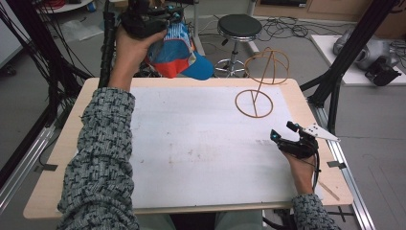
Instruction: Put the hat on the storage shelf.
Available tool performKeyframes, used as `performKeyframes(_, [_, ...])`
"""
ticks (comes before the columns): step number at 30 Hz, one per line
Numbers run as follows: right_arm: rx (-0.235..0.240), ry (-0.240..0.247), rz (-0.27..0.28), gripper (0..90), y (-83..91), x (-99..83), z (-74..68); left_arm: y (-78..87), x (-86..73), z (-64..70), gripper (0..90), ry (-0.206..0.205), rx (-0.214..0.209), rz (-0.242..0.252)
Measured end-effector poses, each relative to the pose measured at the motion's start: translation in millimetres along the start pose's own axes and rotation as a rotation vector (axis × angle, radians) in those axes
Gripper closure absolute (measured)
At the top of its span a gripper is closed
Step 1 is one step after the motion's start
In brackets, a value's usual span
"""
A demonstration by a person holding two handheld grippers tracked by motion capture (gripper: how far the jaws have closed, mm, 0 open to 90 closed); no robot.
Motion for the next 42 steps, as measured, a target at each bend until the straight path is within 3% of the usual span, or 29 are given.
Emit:
performKeyframes(10, [0.007,-0.013,0.003,14.4,-0.1,0.4,0.6,-18.0,18.1,-1.9,89.4,-0.008,-0.018,0.034])
performKeyframes(20, [0.008,-0.023,0.002,14.4,0.0,0.5,1.8,-43.9,33.8,-1.2,89.4,-0.019,-0.081,0.083])
performKeyframes(28, [0.004,-0.027,-0.004,14.3,1.8,0.0,3.4,-70.2,45.5,-3.1,89.4,-0.022,-0.109,0.094])
performKeyframes(33, [-0.009,0.030,-0.014,14.3,10.2,-2.5,5.7,-94.2,51.7,0.0,89.4,-0.028,-0.139,0.096])
performKeyframes(42, [0.009,0.163,-0.039,14.2,17.6,-8.0,-5.2,-132.1,57.6,1.2,89.4,-0.019,-0.168,0.129])
Point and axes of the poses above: each handheld gripper's, and its own axes: y roughly backward along the jaws, x roughly out of its top, z roughly to its right, the point moved 8 cm from there along -y, roughly forward along the jaws, and after that the axes turned 14 degrees about -x, right-handed, at the moved point
